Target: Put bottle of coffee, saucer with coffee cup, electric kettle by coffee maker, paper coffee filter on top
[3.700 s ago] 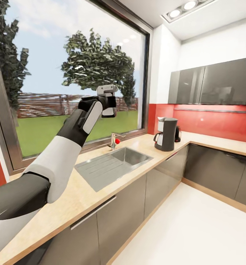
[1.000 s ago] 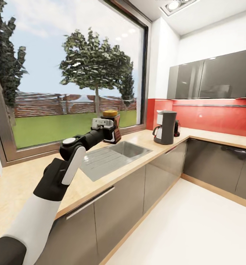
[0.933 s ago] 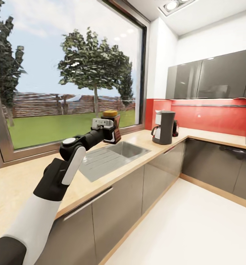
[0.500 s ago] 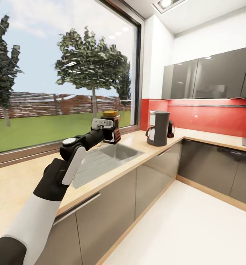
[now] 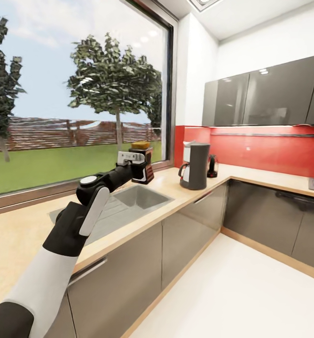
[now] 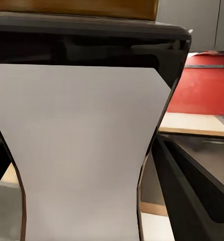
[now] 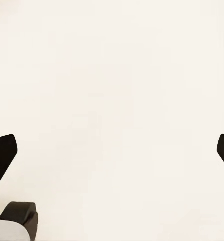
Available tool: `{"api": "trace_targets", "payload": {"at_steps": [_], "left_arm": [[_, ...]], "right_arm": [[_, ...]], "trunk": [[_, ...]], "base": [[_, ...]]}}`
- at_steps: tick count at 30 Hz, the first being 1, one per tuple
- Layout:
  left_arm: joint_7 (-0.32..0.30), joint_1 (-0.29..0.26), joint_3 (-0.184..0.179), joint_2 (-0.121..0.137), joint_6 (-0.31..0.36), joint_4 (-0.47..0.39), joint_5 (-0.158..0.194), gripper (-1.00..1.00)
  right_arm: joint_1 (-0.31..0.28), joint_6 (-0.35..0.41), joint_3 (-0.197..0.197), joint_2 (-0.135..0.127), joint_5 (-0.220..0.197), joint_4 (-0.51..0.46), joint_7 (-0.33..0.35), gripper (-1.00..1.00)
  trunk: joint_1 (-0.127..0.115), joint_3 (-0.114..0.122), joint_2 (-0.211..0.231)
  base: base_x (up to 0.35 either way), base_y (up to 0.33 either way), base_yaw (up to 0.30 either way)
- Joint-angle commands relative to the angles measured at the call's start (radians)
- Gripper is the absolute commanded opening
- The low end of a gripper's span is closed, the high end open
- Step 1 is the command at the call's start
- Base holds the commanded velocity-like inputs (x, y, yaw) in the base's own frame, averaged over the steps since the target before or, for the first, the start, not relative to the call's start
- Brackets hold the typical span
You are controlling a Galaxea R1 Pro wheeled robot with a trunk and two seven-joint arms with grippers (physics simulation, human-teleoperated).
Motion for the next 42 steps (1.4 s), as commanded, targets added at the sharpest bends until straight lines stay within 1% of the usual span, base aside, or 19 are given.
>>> {"api": "trace_targets", "payload": {"at_steps": [1, 6, 16, 26, 28, 29, 32, 33, 34, 36, 37, 40, 42], "left_arm": [[-0.003, -0.001, 0.000, 0.000, 0.005, -0.001, -0.001, -1.00], [-0.003, -0.001, 0.000, 0.000, 0.005, -0.001, -0.001, -1.00], [-0.003, -0.001, 0.001, 0.000, 0.005, -0.001, -0.001, -1.00], [0.005, 0.000, 0.003, 0.001, 0.005, 0.001, -0.002, -1.00], [0.023, 0.000, 0.004, 0.001, 0.005, 0.002, -0.002, -1.00], [0.057, 0.000, 0.003, 0.001, 0.004, 0.003, -0.001, -1.00], [0.129, 0.000, 0.002, 0.000, 0.003, 0.003, 0.001, -1.00], [0.177, 0.000, 0.001, -0.002, 0.003, 0.003, 0.003, -1.00], [0.196, 0.000, 0.000, -0.002, 0.002, 0.003, 0.005, -1.00], [0.224, 0.000, 0.000, -0.003, 0.002, 0.002, 0.016, -1.00], [0.242, 0.001, 0.000, -0.003, 0.000, 0.002, 0.034, -1.00], [0.265, 0.006, 0.000, -0.003, -0.002, 0.002, 0.062, -1.00], [0.277, 0.011, 0.000, -0.003, -0.003, 0.002, 0.070, -1.00]], "right_arm": [[-0.001, -0.003, 0.001, 0.000, -0.001, 0.001, 0.003, 1.00], [-0.001, -0.004, 0.001, 0.000, -0.001, 0.001, 0.004, 1.00], [-0.001, -0.005, 0.001, 0.000, -0.001, 0.002, 0.004, 1.00], [-0.001, -0.006, 0.001, 0.000, -0.001, 0.002, 0.003, 1.00], [-0.001, -0.006, 0.001, 0.000, -0.001, 0.002, 0.003, 1.00], [-0.001, -0.006, 0.001, 0.000, -0.001, 0.002, 0.003, 1.00], [-0.001, -0.006, 0.001, 0.000, -0.001, 0.002, 0.003, 1.00], [-0.001, -0.006, 0.001, 0.000, -0.001, 0.002, 0.003, 1.00], [-0.001, -0.006, 0.001, 0.000, -0.001, 0.002, 0.003, 1.00], [-0.001, -0.006, 0.001, 0.000, -0.001, 0.002, 0.003, 1.00], [-0.001, -0.006, 0.001, 0.000, -0.001, 0.002, 0.003, 1.00], [-0.001, -0.006, 0.001, 0.000, -0.001, 0.002, 0.003, 1.00], [-0.001, -0.006, 0.001, 0.000, -0.001, 0.002, 0.003, 1.00]], "trunk": [[0.001, -0.001, -0.001], [0.001, -0.001, -0.001], [0.001, -0.001, -0.001], [0.001, -0.001, -0.001], [0.001, -0.001, -0.001], [0.001, -0.001, -0.001], [0.001, -0.001, -0.001], [0.001, -0.001, -0.001], [0.001, -0.001, -0.001], [0.001, -0.001, -0.001], [0.001, -0.001, -0.001], [0.001, -0.001, -0.001], [0.001, -0.001, -0.001]], "base": [[0.278, -0.205, 0.000], [0.283, -0.200, -0.063], [0.285, -0.197, -0.194], [0.285, -0.197, -0.030], [0.285, -0.197, -0.002], [0.285, -0.197, -0.001], [0.285, -0.197, -0.001], [0.285, -0.197, 0.000], [0.285, -0.197, 0.000], [0.284, -0.197, 0.000], [0.262, -0.187, 0.000], [0.184, -0.132, 0.000], [0.090, -0.065, 0.000]]}}
